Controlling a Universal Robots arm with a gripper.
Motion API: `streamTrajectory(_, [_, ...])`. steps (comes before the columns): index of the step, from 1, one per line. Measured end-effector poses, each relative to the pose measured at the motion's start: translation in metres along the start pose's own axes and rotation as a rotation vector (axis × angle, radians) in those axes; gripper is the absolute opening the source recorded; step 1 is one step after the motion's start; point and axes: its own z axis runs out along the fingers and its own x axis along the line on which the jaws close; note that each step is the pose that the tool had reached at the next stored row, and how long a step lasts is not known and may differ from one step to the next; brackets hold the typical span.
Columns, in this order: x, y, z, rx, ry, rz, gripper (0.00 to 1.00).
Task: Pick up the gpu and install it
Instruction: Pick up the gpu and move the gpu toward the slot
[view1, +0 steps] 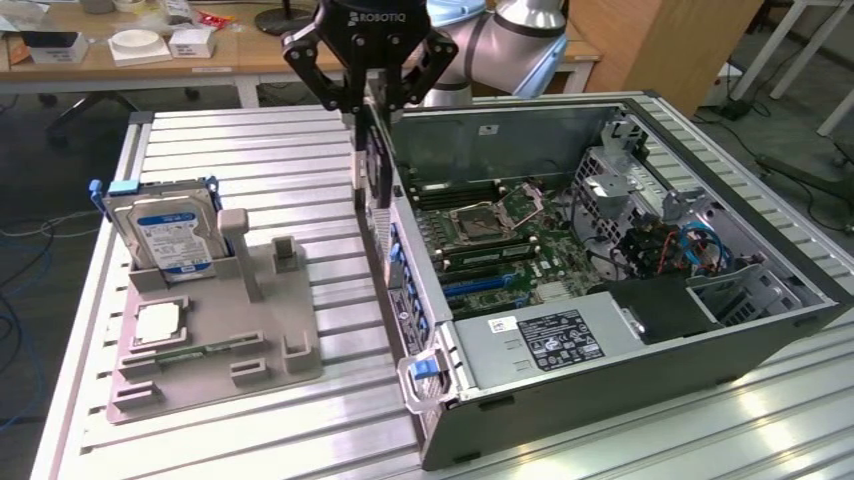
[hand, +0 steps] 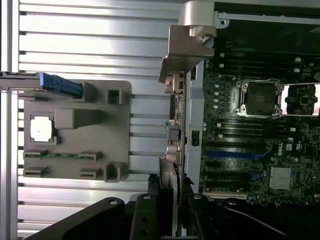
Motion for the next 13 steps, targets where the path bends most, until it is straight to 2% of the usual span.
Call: streamTrajectory(13, [-0.025,-0.0007,-0.0001,-0.0003,0.0000,0.000,0.27])
